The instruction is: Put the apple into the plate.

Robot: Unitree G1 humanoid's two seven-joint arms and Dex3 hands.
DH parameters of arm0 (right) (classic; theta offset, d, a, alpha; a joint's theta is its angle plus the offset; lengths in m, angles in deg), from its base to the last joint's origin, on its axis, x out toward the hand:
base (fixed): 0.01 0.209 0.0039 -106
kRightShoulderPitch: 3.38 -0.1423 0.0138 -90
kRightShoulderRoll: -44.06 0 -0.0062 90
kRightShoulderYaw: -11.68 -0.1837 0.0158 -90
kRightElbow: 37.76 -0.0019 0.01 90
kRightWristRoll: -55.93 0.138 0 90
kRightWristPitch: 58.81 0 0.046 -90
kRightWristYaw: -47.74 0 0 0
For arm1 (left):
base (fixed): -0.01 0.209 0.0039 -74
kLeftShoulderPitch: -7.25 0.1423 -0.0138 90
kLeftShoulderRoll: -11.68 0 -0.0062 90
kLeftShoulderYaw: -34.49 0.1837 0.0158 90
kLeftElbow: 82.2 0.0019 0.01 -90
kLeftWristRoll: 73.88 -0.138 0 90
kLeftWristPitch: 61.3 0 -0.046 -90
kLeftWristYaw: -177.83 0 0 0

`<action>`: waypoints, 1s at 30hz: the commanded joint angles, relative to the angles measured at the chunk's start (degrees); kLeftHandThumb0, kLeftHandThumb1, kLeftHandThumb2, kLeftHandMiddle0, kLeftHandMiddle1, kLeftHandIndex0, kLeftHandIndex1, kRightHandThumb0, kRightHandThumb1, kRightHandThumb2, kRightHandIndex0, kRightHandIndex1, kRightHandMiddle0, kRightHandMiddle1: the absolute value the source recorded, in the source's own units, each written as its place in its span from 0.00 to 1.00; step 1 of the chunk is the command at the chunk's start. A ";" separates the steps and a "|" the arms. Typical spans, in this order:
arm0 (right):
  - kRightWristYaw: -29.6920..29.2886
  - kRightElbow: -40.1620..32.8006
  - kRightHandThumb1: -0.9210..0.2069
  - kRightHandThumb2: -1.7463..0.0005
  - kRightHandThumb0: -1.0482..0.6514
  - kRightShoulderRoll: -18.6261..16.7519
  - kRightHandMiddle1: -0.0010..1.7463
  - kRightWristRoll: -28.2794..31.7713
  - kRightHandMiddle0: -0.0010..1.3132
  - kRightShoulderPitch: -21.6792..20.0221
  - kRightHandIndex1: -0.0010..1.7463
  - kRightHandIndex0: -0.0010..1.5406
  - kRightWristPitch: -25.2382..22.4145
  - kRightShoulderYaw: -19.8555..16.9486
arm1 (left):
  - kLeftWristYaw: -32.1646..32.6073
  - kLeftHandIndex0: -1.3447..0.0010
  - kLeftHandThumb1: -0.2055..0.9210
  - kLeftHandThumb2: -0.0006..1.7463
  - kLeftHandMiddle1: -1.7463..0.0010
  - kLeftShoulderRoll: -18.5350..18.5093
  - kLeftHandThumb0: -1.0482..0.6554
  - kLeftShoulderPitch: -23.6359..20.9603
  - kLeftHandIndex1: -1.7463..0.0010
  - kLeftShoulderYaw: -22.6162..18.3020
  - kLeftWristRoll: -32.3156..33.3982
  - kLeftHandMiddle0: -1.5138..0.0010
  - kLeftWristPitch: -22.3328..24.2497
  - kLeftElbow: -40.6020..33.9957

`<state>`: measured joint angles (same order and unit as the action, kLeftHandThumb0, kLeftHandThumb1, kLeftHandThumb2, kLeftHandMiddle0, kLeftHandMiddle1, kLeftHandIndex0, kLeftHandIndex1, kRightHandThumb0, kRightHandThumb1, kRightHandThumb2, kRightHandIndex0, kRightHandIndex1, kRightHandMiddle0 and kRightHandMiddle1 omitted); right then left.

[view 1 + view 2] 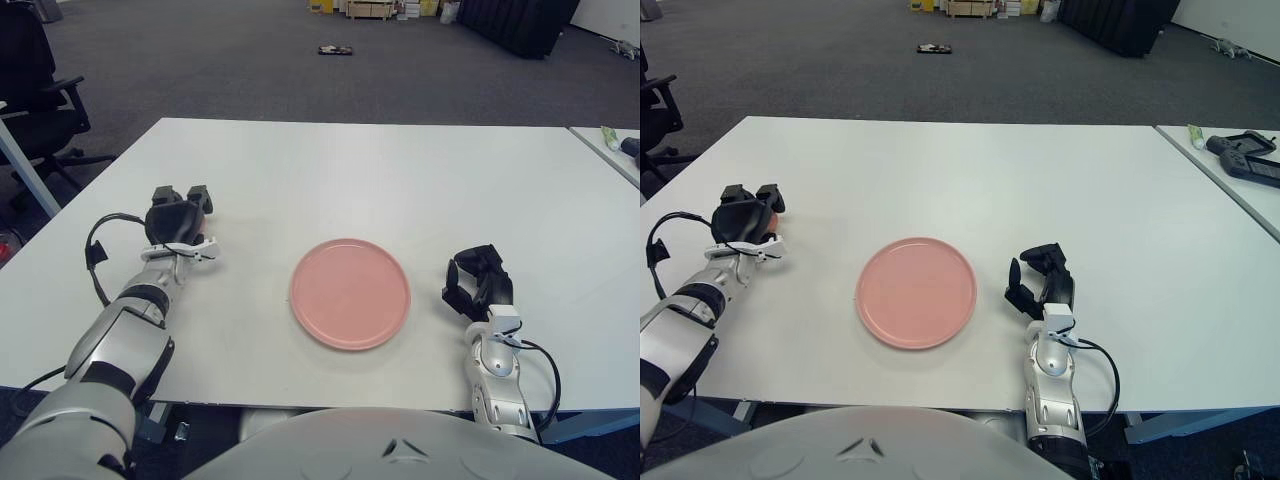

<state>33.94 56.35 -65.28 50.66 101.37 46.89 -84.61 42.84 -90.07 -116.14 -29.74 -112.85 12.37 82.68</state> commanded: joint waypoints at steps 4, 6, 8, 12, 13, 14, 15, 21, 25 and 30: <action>0.06 -0.13 0.31 0.43 0.38 0.28 1.00 0.08 0.32 -0.94 0.82 0.41 0.47 -0.20 | -0.34 0.62 0.32 0.87 0.00 -0.35 0.61 -1.32 0.00 -0.29 0.24 0.52 -1.89 -1.14; 0.06 -0.15 0.31 0.43 0.38 0.32 1.00 0.03 0.31 -0.96 0.82 0.41 0.35 -0.20 | -0.13 0.63 0.33 0.86 0.00 -0.53 0.61 -1.60 0.00 -0.29 0.18 0.53 -2.18 -1.58; 0.06 -0.17 0.31 0.43 0.38 0.33 1.00 0.02 0.31 -0.95 0.82 0.41 0.31 -0.20 | -0.05 0.63 0.33 0.86 0.00 -0.62 0.61 -1.73 0.00 -0.31 0.15 0.53 -2.31 -1.82; 0.04 -0.10 0.30 0.44 0.38 0.30 1.00 0.05 0.31 -1.04 0.81 0.41 0.43 -0.20 | 0.87 0.62 0.31 0.87 0.00 -1.22 0.61 -2.47 0.00 -0.09 -0.49 0.52 -2.88 -4.44; -0.06 -0.07 0.30 0.44 0.38 0.24 1.00 0.03 0.31 -1.06 0.81 0.41 0.48 -0.21 | 1.39 0.62 0.31 0.87 0.00 -1.36 0.61 -2.38 0.00 0.07 -0.76 0.52 -3.26 -4.74; -0.18 -0.05 0.30 0.44 0.38 0.15 1.00 0.01 0.31 -1.07 0.81 0.40 0.49 -0.22 | 1.94 0.61 0.31 0.88 0.00 -1.53 0.61 -2.24 0.00 0.17 -0.97 0.52 -3.85 -5.17; -0.26 -0.04 0.29 0.44 0.38 0.09 1.00 -0.01 0.31 -1.08 0.81 0.40 0.48 -0.23 | 2.29 0.62 0.31 0.87 0.00 -1.64 0.61 -2.11 0.00 0.20 -1.09 0.52 -4.23 -5.42; -0.28 -0.14 0.30 0.44 0.38 0.01 1.00 -0.02 0.31 -1.09 0.81 0.40 0.05 -0.17 | 3.05 0.63 0.32 0.87 0.00 -2.39 0.61 -1.68 0.00 -0.13 -1.59 0.52 -5.92 -8.68; -0.44 -0.09 0.30 0.44 0.38 0.00 1.00 -0.18 0.31 -1.16 0.81 0.41 -0.02 -0.16 | 2.68 0.63 0.33 0.86 0.00 -2.92 0.61 -1.10 0.00 -0.59 -1.64 0.52 -5.94 -11.71; -0.38 -0.07 0.31 0.43 0.38 0.06 1.00 -0.29 0.32 -1.19 0.82 0.41 -0.22 -0.10 | 2.96 0.63 0.33 0.86 0.00 -3.96 0.61 0.25 0.00 -1.15 -2.10 0.52 -6.01 -16.67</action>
<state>33.80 56.36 -65.23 50.43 101.25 46.89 -84.61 44.82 -92.58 -115.87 -30.18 -114.37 6.58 68.71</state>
